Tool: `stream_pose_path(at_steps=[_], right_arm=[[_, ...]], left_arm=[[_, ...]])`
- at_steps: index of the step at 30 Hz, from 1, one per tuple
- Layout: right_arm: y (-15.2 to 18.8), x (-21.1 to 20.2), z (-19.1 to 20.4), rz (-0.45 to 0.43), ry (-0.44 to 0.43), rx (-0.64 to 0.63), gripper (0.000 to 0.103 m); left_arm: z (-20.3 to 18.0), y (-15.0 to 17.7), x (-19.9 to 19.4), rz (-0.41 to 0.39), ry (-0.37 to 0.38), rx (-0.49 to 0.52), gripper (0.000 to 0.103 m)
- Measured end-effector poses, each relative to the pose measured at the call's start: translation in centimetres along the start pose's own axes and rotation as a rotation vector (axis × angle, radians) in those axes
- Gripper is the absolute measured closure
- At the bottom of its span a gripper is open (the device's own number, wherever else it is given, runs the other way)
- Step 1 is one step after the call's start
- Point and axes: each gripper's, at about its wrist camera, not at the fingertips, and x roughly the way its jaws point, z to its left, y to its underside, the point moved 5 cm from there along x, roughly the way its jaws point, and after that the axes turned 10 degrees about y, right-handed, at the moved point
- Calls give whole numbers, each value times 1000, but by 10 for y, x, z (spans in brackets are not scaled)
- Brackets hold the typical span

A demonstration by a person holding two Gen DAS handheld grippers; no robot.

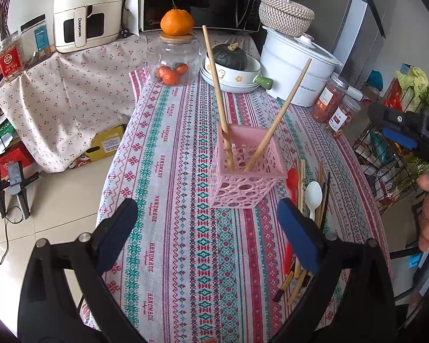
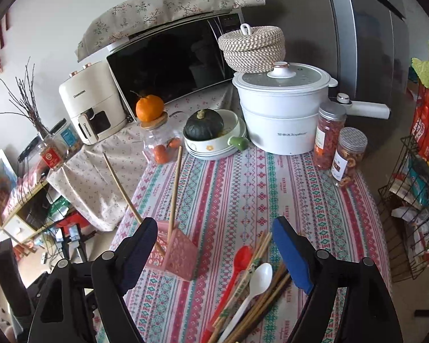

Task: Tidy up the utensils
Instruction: 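Grasp the thin black stick with the right tool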

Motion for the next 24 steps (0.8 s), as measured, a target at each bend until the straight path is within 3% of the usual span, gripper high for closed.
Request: stream_pose_path(at_steps=[8,19,24], right_arm=[[45,17,-31,82,64,14,12],[104,68,-88,387,145,82,12],[105,86,-104,410,202,78,12]], left_arm=[[-13,14,8,47,-6,28,4],[-31,35,35,178,9,69,4],[-39,42,46,231,31,63,4]])
